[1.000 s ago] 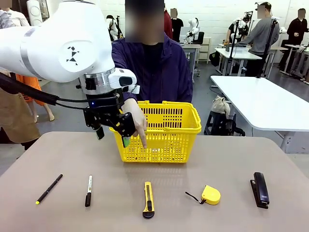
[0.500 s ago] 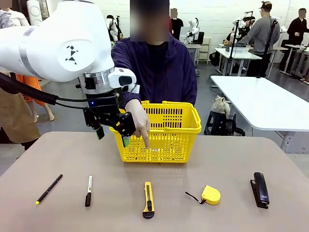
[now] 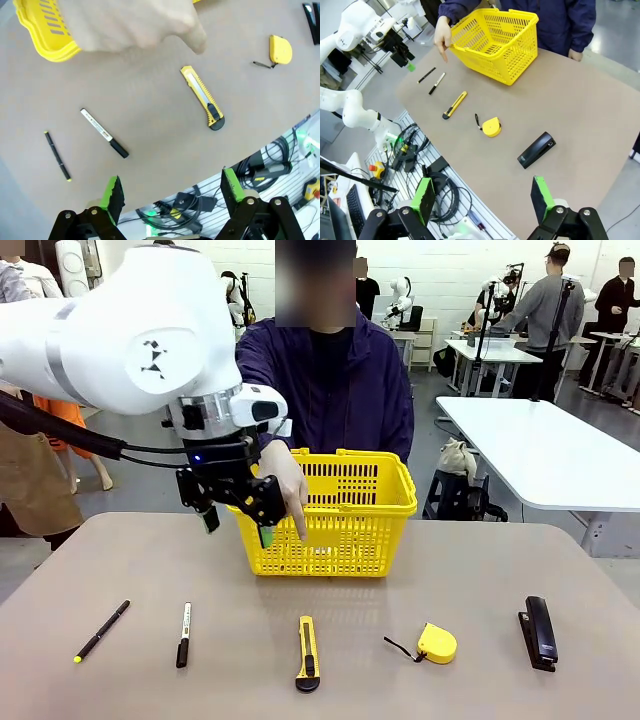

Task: Place the items the person wants into the basket.
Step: Pick up the item the person points to and place it in the Market Basket.

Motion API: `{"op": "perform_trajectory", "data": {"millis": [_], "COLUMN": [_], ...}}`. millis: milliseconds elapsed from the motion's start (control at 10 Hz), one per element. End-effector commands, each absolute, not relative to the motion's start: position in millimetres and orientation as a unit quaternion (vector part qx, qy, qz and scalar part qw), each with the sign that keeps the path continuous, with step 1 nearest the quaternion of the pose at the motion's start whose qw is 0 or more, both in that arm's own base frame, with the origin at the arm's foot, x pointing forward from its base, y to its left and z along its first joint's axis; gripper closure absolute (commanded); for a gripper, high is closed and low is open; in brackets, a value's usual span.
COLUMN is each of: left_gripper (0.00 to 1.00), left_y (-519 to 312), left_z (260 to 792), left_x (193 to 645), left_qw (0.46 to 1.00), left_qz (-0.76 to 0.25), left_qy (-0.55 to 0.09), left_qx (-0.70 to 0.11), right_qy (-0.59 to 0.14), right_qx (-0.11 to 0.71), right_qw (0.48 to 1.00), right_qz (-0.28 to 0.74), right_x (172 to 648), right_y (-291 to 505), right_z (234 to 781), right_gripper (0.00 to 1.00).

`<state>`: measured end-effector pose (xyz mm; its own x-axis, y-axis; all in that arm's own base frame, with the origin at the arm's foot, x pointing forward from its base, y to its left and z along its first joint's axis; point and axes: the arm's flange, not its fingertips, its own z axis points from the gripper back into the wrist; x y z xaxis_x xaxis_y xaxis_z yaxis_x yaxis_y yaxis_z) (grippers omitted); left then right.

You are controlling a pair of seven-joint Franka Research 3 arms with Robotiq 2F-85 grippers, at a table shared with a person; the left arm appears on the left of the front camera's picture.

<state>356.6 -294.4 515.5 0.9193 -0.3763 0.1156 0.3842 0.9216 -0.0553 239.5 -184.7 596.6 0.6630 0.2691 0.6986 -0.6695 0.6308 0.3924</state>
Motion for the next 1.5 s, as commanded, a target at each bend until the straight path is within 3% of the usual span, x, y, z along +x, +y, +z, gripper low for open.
{"op": "perform_trajectory", "data": {"millis": [0,400,1400], "left_gripper": [0.00,0.00,0.00], "left_y": [-339,-379,-404], "left_z": [482,411,319], "left_x": [348,351,364], "left_qw": [0.991,0.997,0.998], "left_qz": [-0.118,0.027,0.027], "left_qy": [-0.059,-0.076,-0.062], "left_qx": [-0.003,0.006,0.007], "right_qy": [-0.312,-0.312,-0.312], "right_qx": [0.338,0.338,0.338], "right_qw": [0.842,0.842,0.842], "right_qz": [0.280,0.280,0.280], "right_x": [240,240,240], "right_y": [-185,-185,-185], "right_z": [597,597,597], "right_gripper": [0.00,0.00,0.00]}}
